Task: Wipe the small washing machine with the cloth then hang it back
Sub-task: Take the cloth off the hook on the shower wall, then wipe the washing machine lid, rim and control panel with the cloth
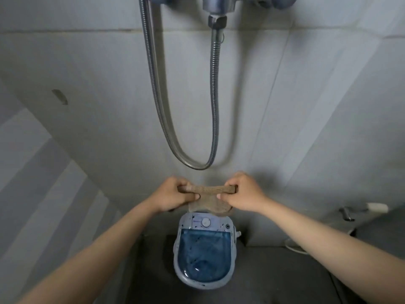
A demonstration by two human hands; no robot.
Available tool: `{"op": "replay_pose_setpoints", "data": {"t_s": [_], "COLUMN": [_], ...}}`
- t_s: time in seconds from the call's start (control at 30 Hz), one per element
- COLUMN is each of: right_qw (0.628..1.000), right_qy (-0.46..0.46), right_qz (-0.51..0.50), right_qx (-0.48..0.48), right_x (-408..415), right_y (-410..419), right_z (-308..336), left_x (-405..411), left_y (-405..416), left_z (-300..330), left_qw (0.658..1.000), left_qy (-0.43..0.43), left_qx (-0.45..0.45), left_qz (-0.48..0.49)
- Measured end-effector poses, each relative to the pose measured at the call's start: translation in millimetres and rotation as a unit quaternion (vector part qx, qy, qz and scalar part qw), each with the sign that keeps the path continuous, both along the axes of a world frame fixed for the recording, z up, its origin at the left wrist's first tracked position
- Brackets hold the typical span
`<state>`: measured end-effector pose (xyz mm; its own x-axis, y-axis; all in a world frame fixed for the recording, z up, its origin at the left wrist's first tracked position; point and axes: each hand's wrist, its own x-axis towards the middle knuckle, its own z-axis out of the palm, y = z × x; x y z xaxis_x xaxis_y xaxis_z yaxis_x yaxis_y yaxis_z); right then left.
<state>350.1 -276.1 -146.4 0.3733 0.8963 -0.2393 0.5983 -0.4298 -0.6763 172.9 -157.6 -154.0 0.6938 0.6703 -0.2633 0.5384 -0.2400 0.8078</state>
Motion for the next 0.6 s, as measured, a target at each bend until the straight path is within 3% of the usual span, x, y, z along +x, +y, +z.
{"op": "replay_pose_setpoints", "data": {"t_s": [0.1,0.2,0.3,0.43,0.53,0.6], "right_qw": [0.978,0.931,0.907,0.914,0.900,0.882], "right_qy": [0.193,0.295,0.298,0.243,0.305,0.365], "right_qz": [-0.086,-0.212,-0.292,-0.307,-0.283,-0.260], "right_qx": [0.001,0.026,0.061,0.105,0.130,0.149], "right_x": [9.5,8.7,4.5,2.2,6.1,10.4], "right_y": [-0.5,4.4,17.5,39.7,58.3,65.0], "right_z": [-36.3,-101.1,-173.7,-243.1,-297.3,-320.5], "left_x": [13.9,28.2,42.5,58.7,71.9,74.3], "left_y": [-5.3,-6.2,-6.7,-0.8,6.3,8.4], "left_z": [-42.7,-99.1,-157.2,-216.7,-264.3,-286.2], "left_qw": [0.995,0.987,0.985,0.982,0.973,0.980], "left_qy": [-0.034,-0.051,-0.052,-0.055,-0.094,-0.103], "left_qx": [-0.087,-0.108,-0.085,-0.099,-0.166,-0.152], "left_qz": [0.047,0.107,0.143,0.152,0.127,0.083]}}
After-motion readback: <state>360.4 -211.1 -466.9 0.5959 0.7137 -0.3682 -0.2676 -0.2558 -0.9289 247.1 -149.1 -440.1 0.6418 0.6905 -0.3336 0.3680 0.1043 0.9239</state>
